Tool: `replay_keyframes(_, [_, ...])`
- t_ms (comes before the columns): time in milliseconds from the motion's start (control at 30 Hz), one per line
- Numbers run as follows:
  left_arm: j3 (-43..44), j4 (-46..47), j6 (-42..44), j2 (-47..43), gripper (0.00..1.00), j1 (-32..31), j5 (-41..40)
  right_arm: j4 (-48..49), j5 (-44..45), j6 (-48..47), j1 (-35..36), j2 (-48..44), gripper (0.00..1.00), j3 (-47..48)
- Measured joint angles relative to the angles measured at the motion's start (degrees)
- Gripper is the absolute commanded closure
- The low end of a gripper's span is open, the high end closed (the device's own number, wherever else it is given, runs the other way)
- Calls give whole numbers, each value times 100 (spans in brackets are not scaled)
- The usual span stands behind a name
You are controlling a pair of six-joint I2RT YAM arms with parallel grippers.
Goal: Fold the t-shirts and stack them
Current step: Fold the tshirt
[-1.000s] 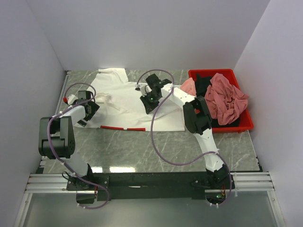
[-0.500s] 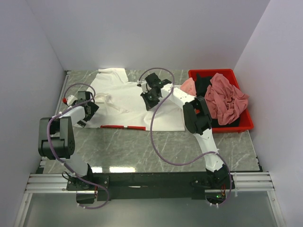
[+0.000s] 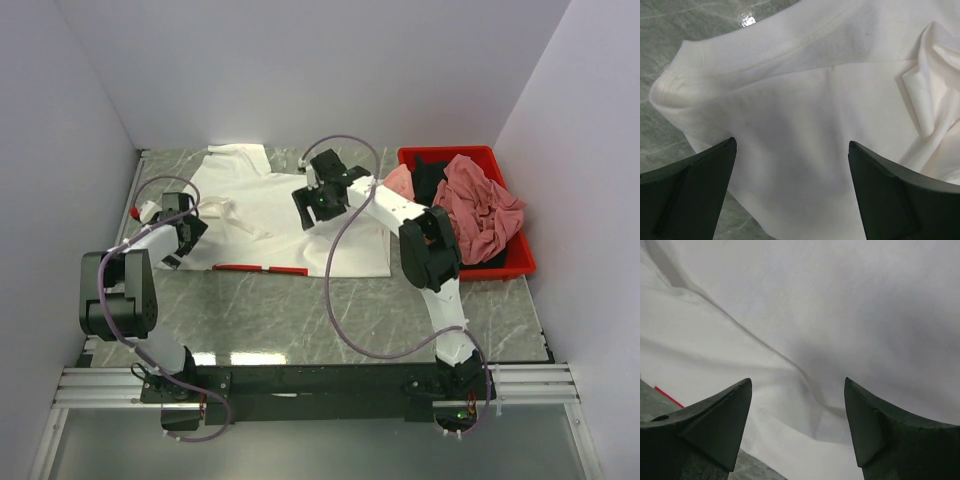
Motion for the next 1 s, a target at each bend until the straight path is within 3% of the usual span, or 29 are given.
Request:
replay_keyframes(133, [0, -37, 0, -238, 0, 11, 37, 190, 369, 321, 0, -691, 17, -398])
replay_keyframes(400, [15, 225, -2, -535, 0, 7, 404, 885, 855, 1235, -223, -2793, 18, -2726])
replay_keyframes(533, [35, 431, -4, -225, 1, 4, 798, 1139, 745, 1360, -479, -2914, 19, -3654])
replay_keyframes(767, [118, 625, -17, 219, 0, 15, 1126, 1239, 787, 1510, -544, -2387, 19, -4164])
replay_keyframes(1000, [-369, 1073, -103, -46, 1, 289, 1307, 1969, 815, 1869, -544, -3038, 20, -5158])
